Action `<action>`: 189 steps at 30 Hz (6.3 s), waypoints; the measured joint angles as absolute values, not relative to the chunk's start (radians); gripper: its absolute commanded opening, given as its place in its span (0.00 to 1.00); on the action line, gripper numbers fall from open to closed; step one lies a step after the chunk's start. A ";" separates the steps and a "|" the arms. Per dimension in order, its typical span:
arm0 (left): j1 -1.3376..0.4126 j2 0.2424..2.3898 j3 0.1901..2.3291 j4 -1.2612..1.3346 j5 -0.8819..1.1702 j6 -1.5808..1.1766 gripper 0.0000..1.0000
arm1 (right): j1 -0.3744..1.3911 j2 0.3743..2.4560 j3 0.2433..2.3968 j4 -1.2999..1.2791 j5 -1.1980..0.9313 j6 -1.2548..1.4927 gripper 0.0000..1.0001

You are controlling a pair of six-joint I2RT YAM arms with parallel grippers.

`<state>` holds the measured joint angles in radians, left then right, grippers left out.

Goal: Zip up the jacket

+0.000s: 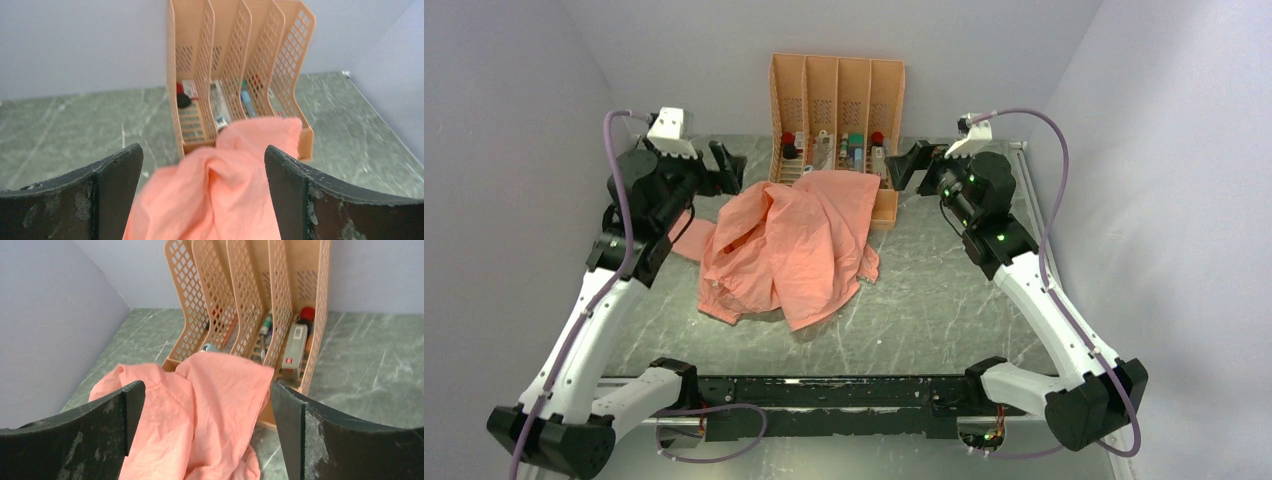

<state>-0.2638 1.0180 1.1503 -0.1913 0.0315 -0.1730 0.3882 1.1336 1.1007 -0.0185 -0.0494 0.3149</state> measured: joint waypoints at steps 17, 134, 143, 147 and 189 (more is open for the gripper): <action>-0.265 0.893 1.020 -0.401 0.113 -0.255 0.95 | 0.472 1.129 0.830 0.063 -0.228 0.409 0.99; -0.685 1.731 1.254 0.170 0.566 -0.548 0.95 | 0.813 1.077 1.579 -0.109 0.304 0.074 0.00; -0.823 1.985 1.575 0.290 0.665 -0.661 0.95 | 0.813 1.021 1.610 -0.189 0.303 0.075 0.00; -0.857 2.092 1.761 0.312 0.700 -0.698 0.95 | 0.813 1.008 1.634 -0.212 0.302 0.081 0.00; -0.632 0.987 1.098 -0.550 -0.479 -0.466 0.95 | 0.999 1.633 1.396 -0.275 -0.192 0.205 0.49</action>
